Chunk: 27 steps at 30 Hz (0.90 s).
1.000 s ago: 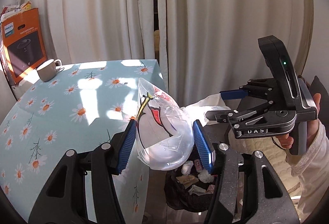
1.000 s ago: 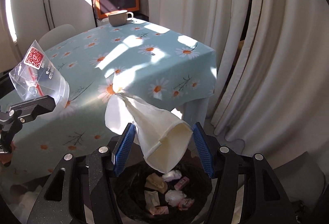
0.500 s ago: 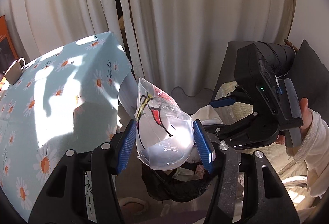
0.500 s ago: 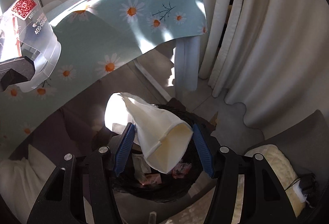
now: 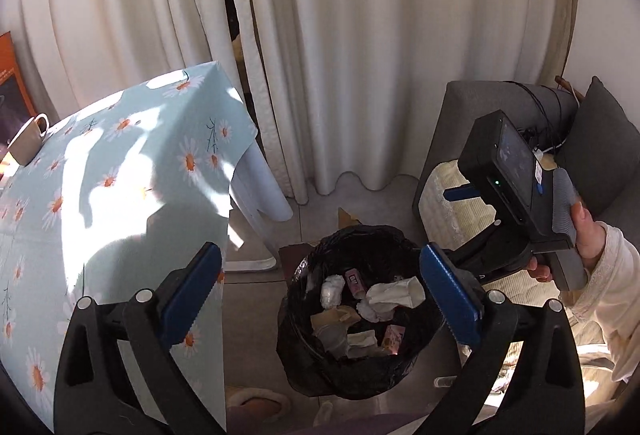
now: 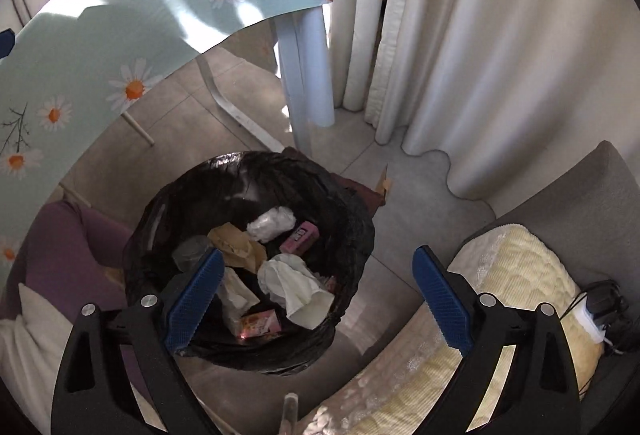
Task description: Collect trash
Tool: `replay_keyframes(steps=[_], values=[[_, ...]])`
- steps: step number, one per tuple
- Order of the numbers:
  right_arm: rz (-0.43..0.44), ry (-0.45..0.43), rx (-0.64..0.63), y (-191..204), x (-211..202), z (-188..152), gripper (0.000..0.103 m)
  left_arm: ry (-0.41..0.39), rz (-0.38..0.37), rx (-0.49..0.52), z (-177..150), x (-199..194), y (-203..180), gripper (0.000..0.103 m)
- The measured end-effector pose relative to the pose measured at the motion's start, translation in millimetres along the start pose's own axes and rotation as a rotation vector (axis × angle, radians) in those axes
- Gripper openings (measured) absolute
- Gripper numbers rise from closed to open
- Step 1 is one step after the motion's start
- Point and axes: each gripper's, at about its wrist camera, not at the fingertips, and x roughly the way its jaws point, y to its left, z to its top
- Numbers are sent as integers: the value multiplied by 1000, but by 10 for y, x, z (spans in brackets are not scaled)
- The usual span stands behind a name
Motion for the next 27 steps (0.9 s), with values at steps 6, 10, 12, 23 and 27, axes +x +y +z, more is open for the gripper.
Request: replay_keyframes(steps=[6,10,12,23,27], values=[[61,-151,-87,295,-445,377,91,-101,14,-55,12,-433,256,97],[132,-279,-192,682,-843,705,91,-178,114,-96,-62,-810,458,97],[187,-337,-243,904,-1029,860,91,-219,169,-110,-127,-1033,557,97],[518,-496,-421,2178,-1575,1584,95,-314,477,-356,-862,-2212,1328,97],[649,-447,-486,2758,-1543,1748,95,-286,678,-427,-1193,-2511,1516,97]])
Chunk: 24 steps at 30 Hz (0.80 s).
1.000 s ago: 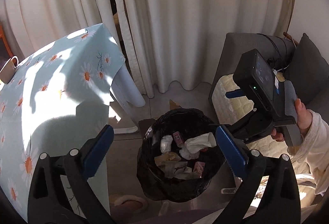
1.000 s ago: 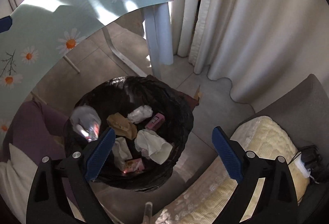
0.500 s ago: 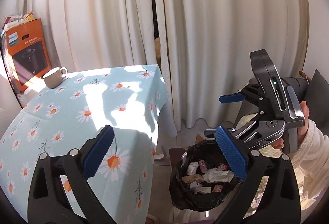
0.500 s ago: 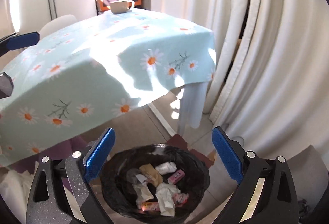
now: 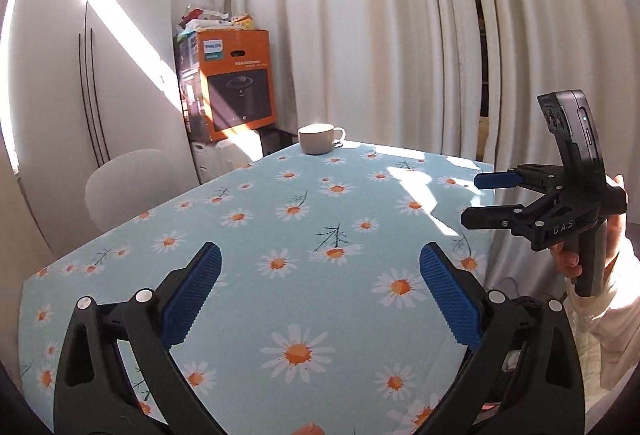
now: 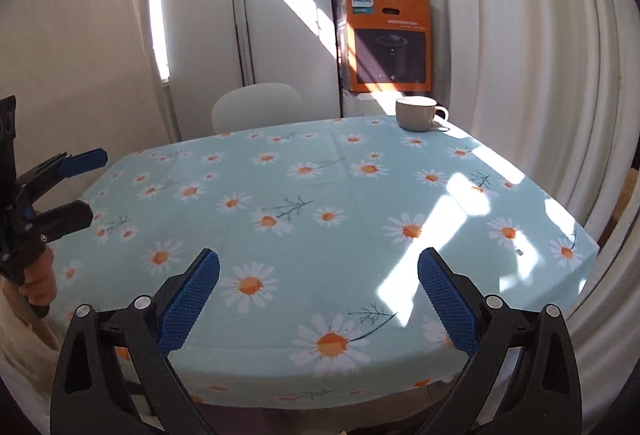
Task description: Collect trash
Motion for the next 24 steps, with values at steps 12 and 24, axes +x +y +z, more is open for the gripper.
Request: replay_keyframes(steps=[12,24], values=[[357,-87,-158,1106,954,558,95,14,318,-144,-378,-218,849,97],[287,-108,-248,1471,1302,417,95,-13,339,-199,-604,-290,971,97]])
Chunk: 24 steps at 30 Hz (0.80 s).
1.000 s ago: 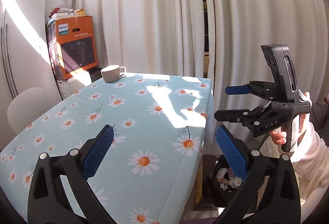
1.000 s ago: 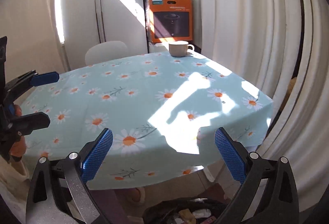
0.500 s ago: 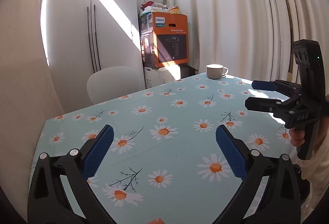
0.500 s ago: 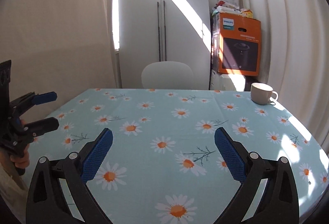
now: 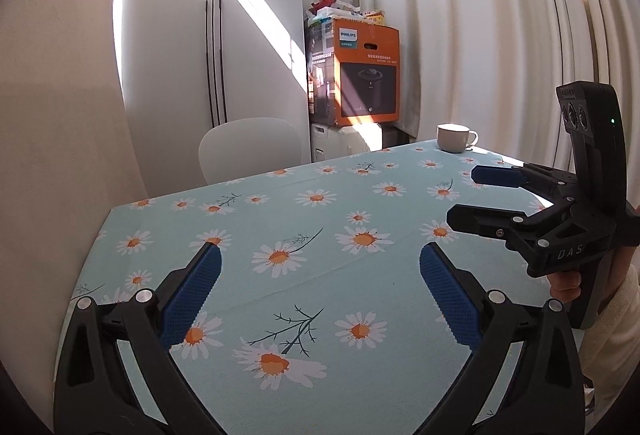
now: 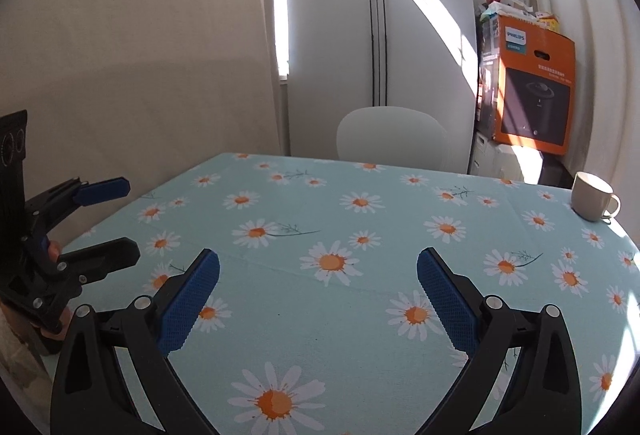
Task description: Collect trash
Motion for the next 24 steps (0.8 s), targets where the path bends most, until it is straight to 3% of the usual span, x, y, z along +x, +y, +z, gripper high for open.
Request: replay_keyframes(steps=[4,12,24], values=[[19,-4,5,-4,-10,-26,95,4,11,-48,0,8,79,97],[82,-7,-24,40,-14,-6,95,-16,22,-23,-5,-36,13,97],[91,-14,-36,75,-55,-6,95,-15,23,-10,-9,-41,-18,97]])
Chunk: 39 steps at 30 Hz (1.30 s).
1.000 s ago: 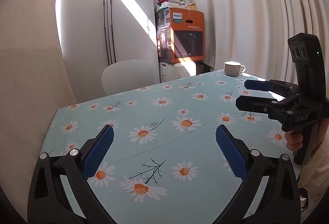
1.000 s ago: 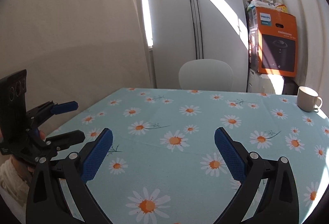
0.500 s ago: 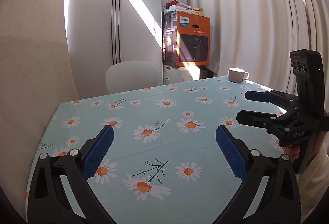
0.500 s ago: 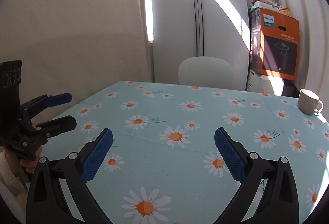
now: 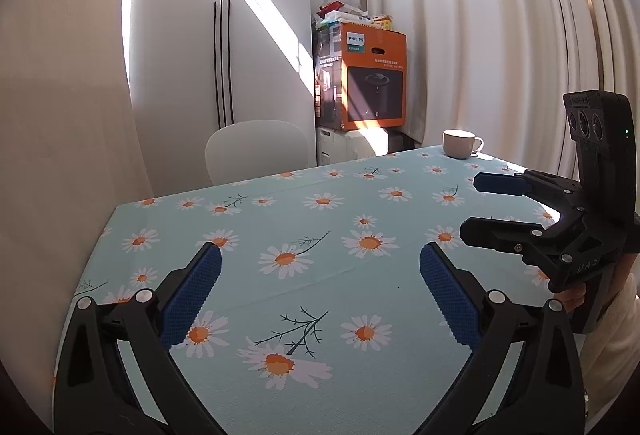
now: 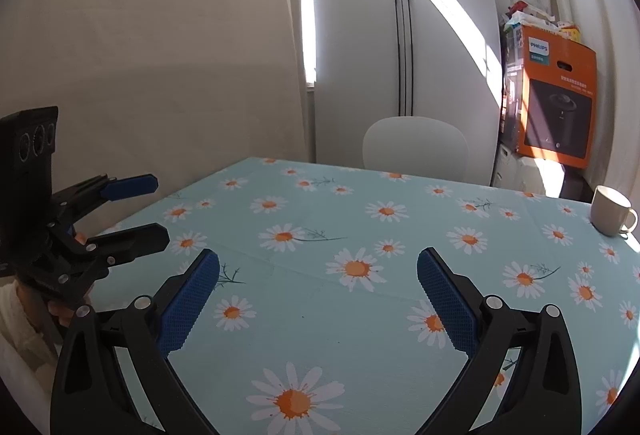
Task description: Collect trash
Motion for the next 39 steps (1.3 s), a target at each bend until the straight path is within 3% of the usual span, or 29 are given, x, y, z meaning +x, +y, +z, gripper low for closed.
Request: replay_keyframes(steps=[39], values=[[20,0,-3,18,11,-3,95,18,-4,-3,10,40,19,97]])
